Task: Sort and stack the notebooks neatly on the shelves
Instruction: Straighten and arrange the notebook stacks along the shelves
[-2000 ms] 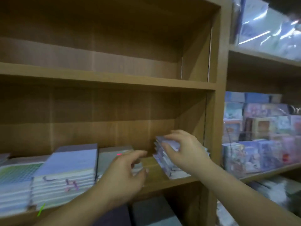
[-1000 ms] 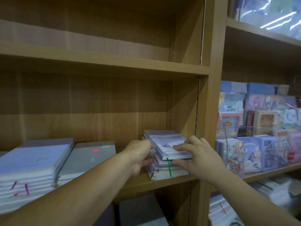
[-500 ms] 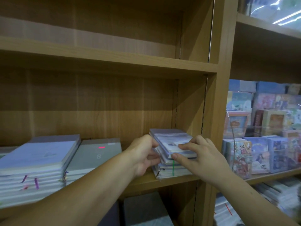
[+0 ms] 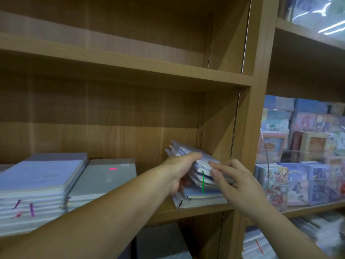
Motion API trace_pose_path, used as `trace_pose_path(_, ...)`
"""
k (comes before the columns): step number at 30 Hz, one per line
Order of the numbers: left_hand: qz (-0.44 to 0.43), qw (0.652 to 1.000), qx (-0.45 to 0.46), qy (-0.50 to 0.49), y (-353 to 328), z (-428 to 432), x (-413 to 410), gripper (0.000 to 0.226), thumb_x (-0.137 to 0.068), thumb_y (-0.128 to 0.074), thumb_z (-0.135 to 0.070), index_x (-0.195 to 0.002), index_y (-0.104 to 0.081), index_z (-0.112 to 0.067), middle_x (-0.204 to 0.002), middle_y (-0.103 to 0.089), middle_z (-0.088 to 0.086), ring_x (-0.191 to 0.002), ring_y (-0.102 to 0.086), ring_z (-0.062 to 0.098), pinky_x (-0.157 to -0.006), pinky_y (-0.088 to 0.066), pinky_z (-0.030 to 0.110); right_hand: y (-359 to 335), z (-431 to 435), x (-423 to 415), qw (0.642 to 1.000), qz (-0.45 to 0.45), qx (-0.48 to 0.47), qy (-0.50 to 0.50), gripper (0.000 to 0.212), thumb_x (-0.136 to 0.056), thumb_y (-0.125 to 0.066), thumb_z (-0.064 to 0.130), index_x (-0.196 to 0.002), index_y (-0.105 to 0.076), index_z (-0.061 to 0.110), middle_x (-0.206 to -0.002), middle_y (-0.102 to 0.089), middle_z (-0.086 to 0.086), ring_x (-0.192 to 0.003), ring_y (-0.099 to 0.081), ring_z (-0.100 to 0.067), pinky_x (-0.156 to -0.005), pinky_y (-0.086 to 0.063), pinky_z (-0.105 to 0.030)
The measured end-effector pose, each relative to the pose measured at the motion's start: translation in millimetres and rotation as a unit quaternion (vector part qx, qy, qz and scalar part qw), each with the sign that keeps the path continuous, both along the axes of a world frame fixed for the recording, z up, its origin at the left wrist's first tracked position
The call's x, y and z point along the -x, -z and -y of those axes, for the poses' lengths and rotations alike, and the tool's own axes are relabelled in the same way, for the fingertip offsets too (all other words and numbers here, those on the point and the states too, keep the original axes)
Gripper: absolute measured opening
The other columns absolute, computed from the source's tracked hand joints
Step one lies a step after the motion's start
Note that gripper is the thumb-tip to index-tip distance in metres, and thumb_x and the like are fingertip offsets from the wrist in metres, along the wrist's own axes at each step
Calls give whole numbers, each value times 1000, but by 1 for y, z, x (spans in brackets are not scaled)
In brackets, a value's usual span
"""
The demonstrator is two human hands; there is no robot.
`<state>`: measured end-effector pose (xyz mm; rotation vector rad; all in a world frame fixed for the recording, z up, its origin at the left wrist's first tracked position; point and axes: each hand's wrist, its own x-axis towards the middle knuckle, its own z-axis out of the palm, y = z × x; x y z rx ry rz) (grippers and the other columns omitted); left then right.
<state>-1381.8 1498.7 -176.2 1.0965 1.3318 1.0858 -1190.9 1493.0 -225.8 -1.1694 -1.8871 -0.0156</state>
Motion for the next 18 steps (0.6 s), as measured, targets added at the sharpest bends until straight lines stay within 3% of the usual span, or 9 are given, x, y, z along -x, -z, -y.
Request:
trace_pose_path(4, 33, 999, -7, 20, 1, -2, -1, 44, -82, -80, -44, -110, -71, -12, -93, -78, 16, -80, -77, 29, -65, -64, 39, 2, 2, 2, 999, -23, 7, -25, 46, -95, -42, 61, -132, -63, 41, -104, -52, 19, -103, -56, -4, -81, -51, -35)
trace_pose_path(7, 78, 996, 1, 47, -3, -3, -6, 33, -86, -76, -23, -114, -68, -7, -92, -78, 17, -83, -78, 33, -76, -64, 50, 1, 4, 3, 997, -62, 33, -42, 42, -96, -40, 57, -126, -66, 40, -100, -54, 15, -98, -56, -3, -81, -49, -33)
trace_pose_path(10, 89, 996, -5, 21, -4, 2, -10, 31, -86, -74, -11, -114, -61, -7, -91, -77, 22, -80, -77, 37, -75, -62, 59, -7, 13, 3, 976, -185, 93, -71, 39, -94, -44, 54, -109, -73, 33, -102, -68, 10, -99, -61, 2, -82, -47, -24)
trace_pose_path(13, 123, 992, -27, -9, -1, 16, -9, 33, -84, -75, -8, -114, -61, -8, -90, -76, 22, -75, -76, 38, -71, -62, 59, -21, 29, 3, 950, -290, 101, -54, 28, -99, -55, 40, -101, -76, 22, -96, -74, 1, -96, -66, -10, -82, -54, -30)
trace_pose_path(15, 146, 987, -65, -24, -3, 33, -2, 29, -85, -76, -9, -111, -64, -4, -89, -77, 22, -75, -76, 37, -70, -62, 55, -30, 40, 0, 932, -346, 97, -47, 13, -98, -63, 32, -104, -74, 28, -101, -73, 8, -99, -66, -8, -76, -51, -26)
trace_pose_path(18, 144, 982, -122, -9, -10, 71, 24, 21, -89, -75, -14, -104, -70, 0, -88, -78, 17, -77, -76, 28, -70, -63, 40, -43, 56, 1, 901, -369, 204, -103, 41, -87, -75, 43, -127, -66, 37, -117, -73, 9, -101, -73, -13, -84, -58, -34)
